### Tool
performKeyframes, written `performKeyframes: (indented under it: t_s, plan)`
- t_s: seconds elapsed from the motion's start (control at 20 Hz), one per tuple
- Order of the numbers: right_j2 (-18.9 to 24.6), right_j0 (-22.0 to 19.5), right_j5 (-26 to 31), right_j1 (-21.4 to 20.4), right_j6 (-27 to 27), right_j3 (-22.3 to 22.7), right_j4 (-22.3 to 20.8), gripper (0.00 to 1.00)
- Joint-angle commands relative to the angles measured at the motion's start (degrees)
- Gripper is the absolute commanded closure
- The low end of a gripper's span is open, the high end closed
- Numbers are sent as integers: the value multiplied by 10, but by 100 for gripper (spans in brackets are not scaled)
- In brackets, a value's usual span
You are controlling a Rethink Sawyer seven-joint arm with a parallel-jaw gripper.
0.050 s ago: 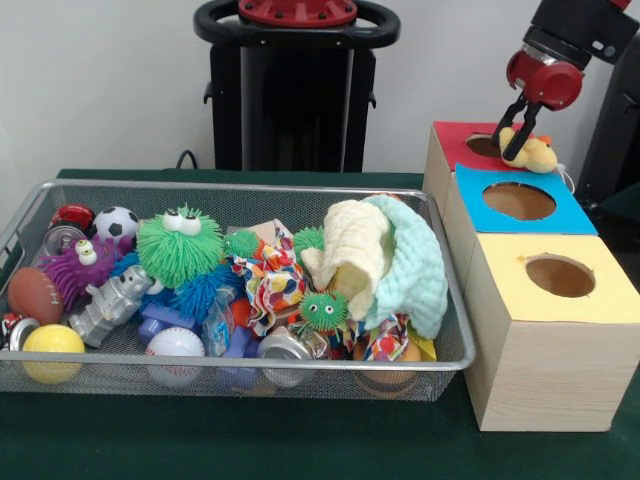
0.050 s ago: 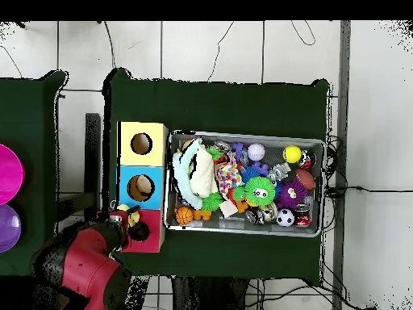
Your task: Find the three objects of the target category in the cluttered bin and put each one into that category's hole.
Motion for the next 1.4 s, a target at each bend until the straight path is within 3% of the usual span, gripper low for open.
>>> performKeyframes:
  t_s: [0.05,0.35,0.4,1.05,1.2,1.4]
  plan:
    - [43,-4,64,23,187,-50,13,0]
    - [25,2,90,39,192,-64,-6,0]
    - [17,5,93,46,195,-69,-7,100]
    - [19,2,105,44,178,-64,-8,100]
    - [50,-12,83,16,151,-36,5,100]
    - [50,-14,64,3,126,-12,-1,100]
